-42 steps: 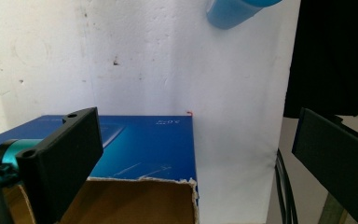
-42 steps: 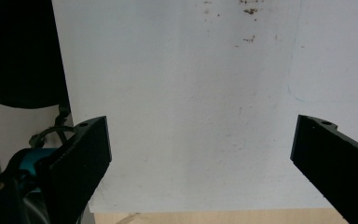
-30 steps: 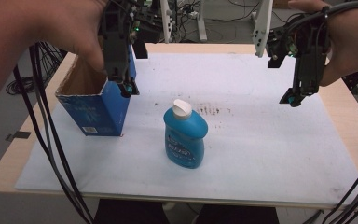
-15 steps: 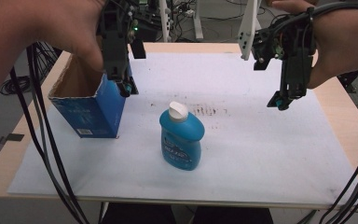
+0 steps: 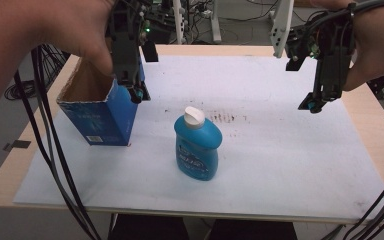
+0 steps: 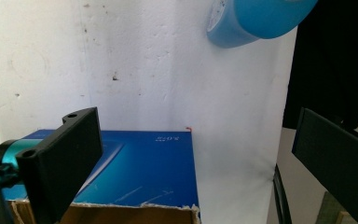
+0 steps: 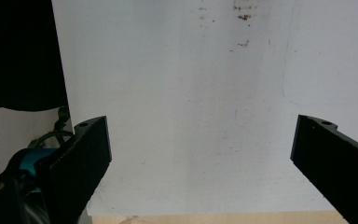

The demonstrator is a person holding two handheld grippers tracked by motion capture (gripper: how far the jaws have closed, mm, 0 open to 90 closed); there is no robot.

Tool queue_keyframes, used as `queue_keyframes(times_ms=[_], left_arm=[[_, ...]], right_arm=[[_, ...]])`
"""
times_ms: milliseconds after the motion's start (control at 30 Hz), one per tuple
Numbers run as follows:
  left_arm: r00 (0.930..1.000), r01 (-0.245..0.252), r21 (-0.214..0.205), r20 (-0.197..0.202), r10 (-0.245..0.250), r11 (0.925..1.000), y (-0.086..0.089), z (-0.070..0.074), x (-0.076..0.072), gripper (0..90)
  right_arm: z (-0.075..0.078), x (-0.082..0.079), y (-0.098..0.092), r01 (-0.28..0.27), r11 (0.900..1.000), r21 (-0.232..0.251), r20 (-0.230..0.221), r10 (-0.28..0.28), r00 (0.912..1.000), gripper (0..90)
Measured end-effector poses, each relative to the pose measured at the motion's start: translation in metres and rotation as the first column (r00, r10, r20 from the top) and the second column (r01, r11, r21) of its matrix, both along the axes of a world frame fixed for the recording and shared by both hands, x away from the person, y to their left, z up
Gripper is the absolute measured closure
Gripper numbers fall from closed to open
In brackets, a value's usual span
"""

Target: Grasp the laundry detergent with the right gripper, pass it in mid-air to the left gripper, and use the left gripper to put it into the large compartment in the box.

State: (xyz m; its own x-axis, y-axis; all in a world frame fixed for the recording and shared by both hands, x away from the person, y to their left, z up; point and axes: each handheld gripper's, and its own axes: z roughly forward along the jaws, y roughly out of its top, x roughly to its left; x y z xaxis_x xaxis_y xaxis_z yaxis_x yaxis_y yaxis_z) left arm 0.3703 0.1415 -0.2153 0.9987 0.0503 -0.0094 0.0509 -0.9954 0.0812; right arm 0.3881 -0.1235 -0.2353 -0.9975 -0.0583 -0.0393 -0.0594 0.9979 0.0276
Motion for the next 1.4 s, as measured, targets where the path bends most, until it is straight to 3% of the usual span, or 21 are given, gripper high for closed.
queue_keyframes(times_ms=[233,400,533,633,733,833,1033,1100,1200,1400], left_arm=[[1.0000,-0.006,-0.004,0.001,0.006,1.0000,0.002,0.001,0.000,1.7],[1.0000,-0.004,-0.005,0.000,0.004,1.0000,0.003,0.000,0.001,1.7],[1.0000,0.001,-0.008,0.003,0.000,1.0000,0.004,-0.002,0.000,1.7],[1.0000,0.008,-0.006,0.005,-0.008,1.0000,0.004,-0.003,0.000,1.7],[0.9999,0.011,-0.008,0.003,-0.011,0.9999,0.004,-0.003,-0.002,1.7],[0.9998,0.021,-0.004,0.003,-0.021,0.9998,0.003,-0.003,-0.002,1.7],[0.9996,0.029,-0.007,0.003,-0.029,0.9996,0.001,-0.004,-0.004,1.7],[0.9996,0.029,-0.009,-0.001,-0.029,0.9995,0.002,-0.004,-0.004,1.7],[0.9996,0.028,-0.004,-0.002,-0.028,0.9996,0.001,-0.006,-0.004,1.7],[0.9993,0.033,-0.001,-0.016,-0.033,0.9995,0.001,-0.008,-0.004,1.7]], right_arm=[[-0.001,-0.002,-0.001,0.001,1.0000,0.002,0.001,-0.001,1.0000,4.0],[-0.005,-0.006,-0.005,0.044,0.9988,0.020,0.003,-0.044,0.9990,4.0],[-0.014,-0.012,-0.008,0.081,0.9941,0.072,-0.019,-0.080,0.9966,4.0],[-0.023,-0.018,-0.010,0.121,0.9836,0.134,-0.051,-0.115,0.9921,4.0],[-0.034,-0.025,-0.011,0.162,0.9653,0.205,-0.077,-0.149,0.9859,4.0],[-0.041,-0.031,-0.013,0.179,0.9519,0.249,-0.091,-0.161,0.9828,4.0],[-0.054,-0.039,-0.018,0.225,0.9151,0.335,-0.105,-0.201,0.9740,4.0],[-0.058,-0.041,-0.020,0.238,0.9009,0.363,-0.116,-0.210,0.9709,4.0],[-0.064,-0.046,-0.020,0.268,0.8718,0.410,-0.134,-0.233,0.9633,4.1],[-0.076,-0.055,-0.017,0.286,0.8288,0.481,-0.135,-0.253,0.9581,4.0]])
